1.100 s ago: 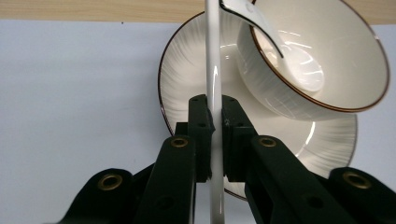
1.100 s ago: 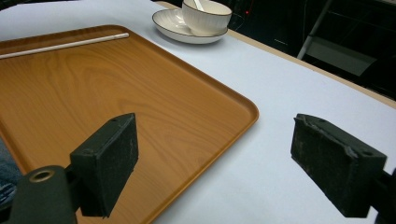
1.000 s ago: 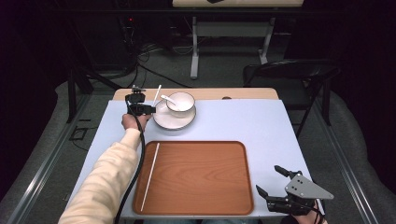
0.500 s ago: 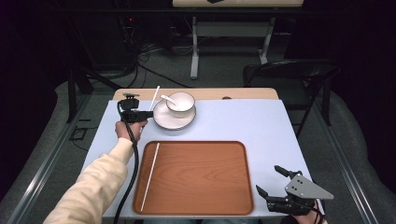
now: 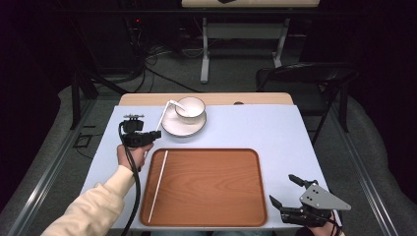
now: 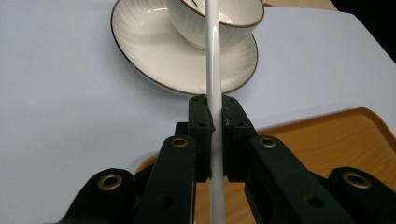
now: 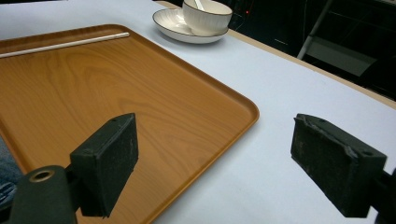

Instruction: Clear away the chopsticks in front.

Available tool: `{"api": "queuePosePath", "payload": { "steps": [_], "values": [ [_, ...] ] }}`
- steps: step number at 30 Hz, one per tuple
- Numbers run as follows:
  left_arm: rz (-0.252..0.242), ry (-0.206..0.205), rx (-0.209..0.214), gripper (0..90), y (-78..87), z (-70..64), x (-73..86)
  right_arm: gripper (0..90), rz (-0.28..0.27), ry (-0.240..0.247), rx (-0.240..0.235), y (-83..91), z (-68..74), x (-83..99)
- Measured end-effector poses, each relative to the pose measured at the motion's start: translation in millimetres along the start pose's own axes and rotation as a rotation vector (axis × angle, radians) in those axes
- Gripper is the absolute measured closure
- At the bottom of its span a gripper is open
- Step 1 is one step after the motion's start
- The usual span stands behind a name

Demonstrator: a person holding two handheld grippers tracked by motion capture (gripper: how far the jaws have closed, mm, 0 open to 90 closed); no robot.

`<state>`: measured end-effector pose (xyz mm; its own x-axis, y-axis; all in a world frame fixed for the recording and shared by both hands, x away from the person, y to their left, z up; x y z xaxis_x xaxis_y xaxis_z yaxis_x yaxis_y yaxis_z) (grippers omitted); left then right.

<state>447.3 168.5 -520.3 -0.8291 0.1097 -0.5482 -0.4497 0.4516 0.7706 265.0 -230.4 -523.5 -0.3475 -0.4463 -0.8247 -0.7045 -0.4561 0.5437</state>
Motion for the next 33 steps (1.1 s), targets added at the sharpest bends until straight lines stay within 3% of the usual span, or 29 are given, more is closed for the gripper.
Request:
{"api": "queuePosePath", "payload": {
  "steps": [14,21,33],
  "values": [
    [0.029,0.008,0.033,84.5,-5.2,-11.8,55.2,14.3,0.0,0.001,0.001,0.0,0.0,0.0],
    [0.047,0.044,0.043,84.5,-13.4,-12.0,82.2,14.3,0.001,-0.001,0.001,-0.1,0.0,0.0],
    [0.055,0.107,-0.001,84.4,-16.8,2.3,101.3,14.3,0.001,-0.001,0.0,0.0,0.0,0.0]
  ]
}}
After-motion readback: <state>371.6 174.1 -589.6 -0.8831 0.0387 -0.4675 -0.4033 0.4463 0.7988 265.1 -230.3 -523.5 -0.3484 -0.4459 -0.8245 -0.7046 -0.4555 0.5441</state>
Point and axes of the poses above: each handheld gripper's, and its own axes: y roughly backward along the jaws, x roughly out of its underside, z roughly to its left, the point moved 8 cm from there along -y, roughly forward along the jaws, and after that the axes turned 11 degrees about z, right-handed, at the moved point
